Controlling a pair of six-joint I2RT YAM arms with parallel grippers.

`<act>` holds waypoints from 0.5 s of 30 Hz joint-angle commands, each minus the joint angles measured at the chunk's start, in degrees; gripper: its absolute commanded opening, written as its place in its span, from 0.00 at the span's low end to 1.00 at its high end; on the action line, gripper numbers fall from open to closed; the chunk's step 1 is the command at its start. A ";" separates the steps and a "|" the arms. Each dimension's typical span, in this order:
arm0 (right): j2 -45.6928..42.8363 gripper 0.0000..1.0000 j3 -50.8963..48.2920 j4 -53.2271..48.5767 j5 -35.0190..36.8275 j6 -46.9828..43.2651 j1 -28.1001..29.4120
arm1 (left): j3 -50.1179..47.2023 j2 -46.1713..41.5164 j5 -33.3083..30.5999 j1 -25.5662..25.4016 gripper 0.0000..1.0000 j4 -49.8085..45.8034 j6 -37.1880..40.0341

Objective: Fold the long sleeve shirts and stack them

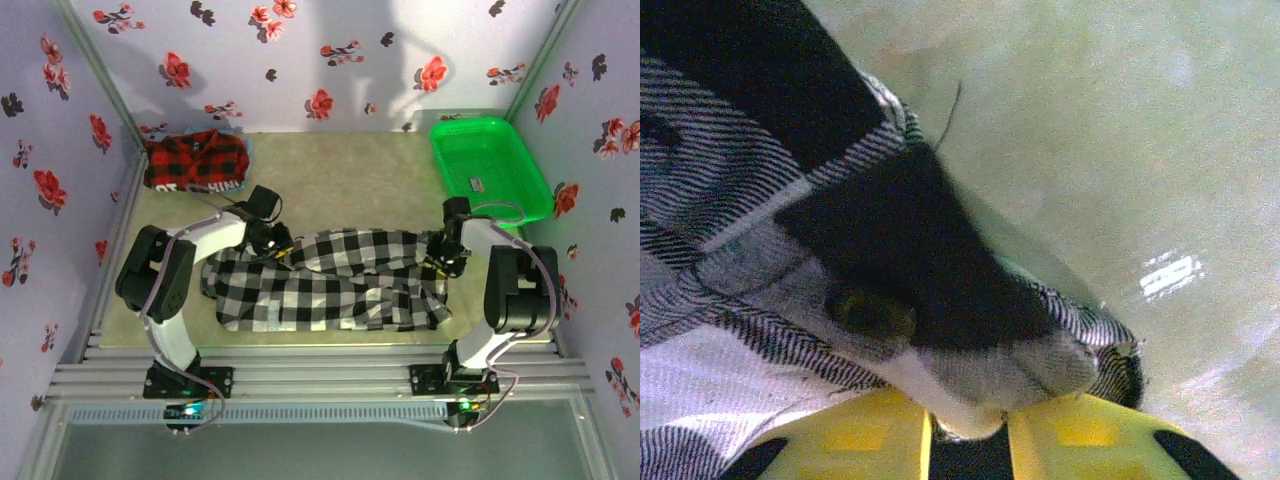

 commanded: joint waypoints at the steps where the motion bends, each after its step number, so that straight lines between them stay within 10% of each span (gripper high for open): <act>1: 0.00 0.14 2.04 0.76 2.87 -0.08 -0.80 | -0.21 0.62 0.04 0.38 0.17 0.23 1.70; 15: -11.39 0.05 3.24 -11.21 -0.99 -2.00 -0.89 | -0.67 -0.08 -0.13 1.88 0.13 -0.58 2.64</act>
